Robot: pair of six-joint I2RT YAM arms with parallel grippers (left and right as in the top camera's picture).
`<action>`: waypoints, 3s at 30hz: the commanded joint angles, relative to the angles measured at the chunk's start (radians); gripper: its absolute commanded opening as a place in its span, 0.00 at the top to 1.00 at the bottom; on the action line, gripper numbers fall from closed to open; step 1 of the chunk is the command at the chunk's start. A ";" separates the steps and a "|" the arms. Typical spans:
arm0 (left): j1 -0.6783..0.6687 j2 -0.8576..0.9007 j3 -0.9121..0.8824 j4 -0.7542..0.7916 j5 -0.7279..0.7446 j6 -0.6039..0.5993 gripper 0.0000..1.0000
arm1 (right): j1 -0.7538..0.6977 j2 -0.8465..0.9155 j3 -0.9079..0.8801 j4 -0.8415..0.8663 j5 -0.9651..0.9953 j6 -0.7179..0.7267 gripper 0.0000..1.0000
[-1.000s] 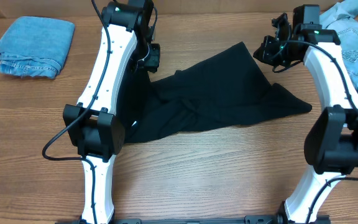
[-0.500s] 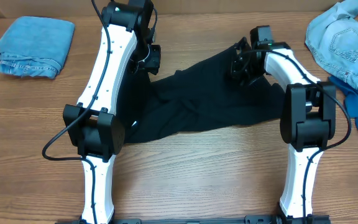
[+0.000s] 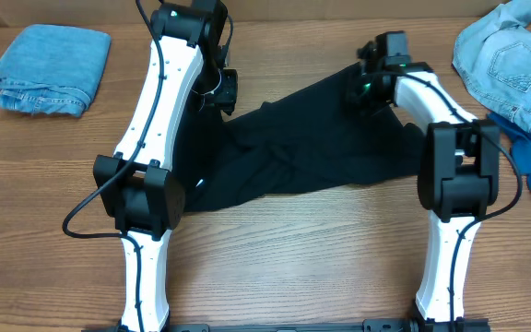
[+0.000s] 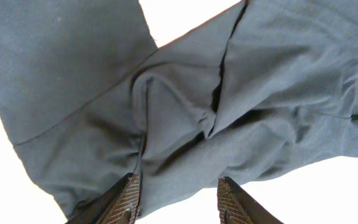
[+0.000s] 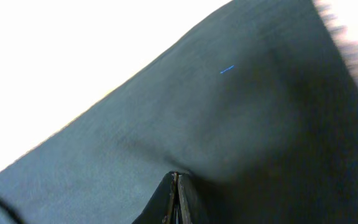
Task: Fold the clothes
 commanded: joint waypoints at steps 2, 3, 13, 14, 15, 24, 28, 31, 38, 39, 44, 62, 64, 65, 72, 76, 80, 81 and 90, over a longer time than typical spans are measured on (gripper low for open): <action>0.005 -0.012 0.002 0.000 -0.011 -0.021 0.52 | -0.163 0.077 -0.018 0.039 0.150 0.030 0.95; 0.005 -0.012 0.002 0.002 -0.011 -0.021 0.50 | -0.177 0.077 -0.018 0.042 0.141 0.030 0.95; 0.006 -0.006 0.002 0.153 -0.019 -0.018 0.26 | -0.200 0.077 -0.018 0.018 0.040 -0.029 0.91; 0.006 -0.002 0.002 0.177 -0.018 -0.018 0.26 | -0.192 0.076 -0.018 0.015 0.039 -0.028 0.90; 0.006 0.007 0.002 0.204 -0.019 -0.017 0.26 | -0.186 0.075 -0.018 0.013 0.035 -0.029 0.88; 0.016 0.158 0.002 0.323 0.025 -0.019 0.53 | -0.154 0.027 0.045 -0.087 -0.144 -0.029 0.58; 0.019 0.208 0.002 0.386 0.035 -0.022 0.71 | -0.154 -0.032 0.102 -0.180 -0.288 -0.033 0.44; 0.019 0.227 0.002 0.451 0.035 -0.027 0.76 | -0.154 -0.086 0.145 -0.257 -0.326 -0.035 0.39; 0.031 0.282 0.002 0.515 0.014 -0.029 0.79 | -0.156 -0.223 0.157 -0.282 -0.300 -0.039 0.29; 0.034 0.292 0.002 0.521 0.016 -0.029 0.79 | -0.156 -0.237 0.157 -0.276 -0.268 -0.040 0.28; 0.051 0.324 0.002 0.517 0.014 -0.028 0.79 | -0.156 -0.262 0.157 -0.249 -0.161 -0.039 0.24; 0.138 0.352 0.002 0.642 0.015 -0.045 0.78 | -0.151 -0.263 0.157 -0.303 -0.373 -0.039 0.24; 0.141 0.378 0.002 0.641 0.023 -0.048 0.80 | -0.151 -0.263 0.157 -0.302 -0.387 -0.039 0.24; 0.141 0.383 0.002 0.630 0.036 -0.047 0.82 | -0.151 -0.263 0.157 -0.302 -0.386 -0.039 0.24; 0.128 0.389 0.003 0.634 -0.015 -0.036 0.80 | -0.152 -0.263 0.157 -0.302 -0.387 -0.039 0.24; 0.158 0.389 0.003 0.639 -0.051 -0.032 0.80 | -0.151 -0.263 0.157 -0.301 -0.387 -0.039 0.24; 0.201 0.389 0.003 0.653 -0.060 -0.036 0.80 | -0.151 -0.263 0.157 -0.303 -0.387 -0.039 0.24; 0.215 0.389 0.003 0.658 -0.061 -0.037 0.81 | -0.151 -0.263 0.157 -0.303 -0.387 -0.039 0.23; 0.277 0.389 0.050 0.669 0.021 -0.021 0.83 | -0.151 -0.263 0.157 -0.305 -0.386 -0.040 0.23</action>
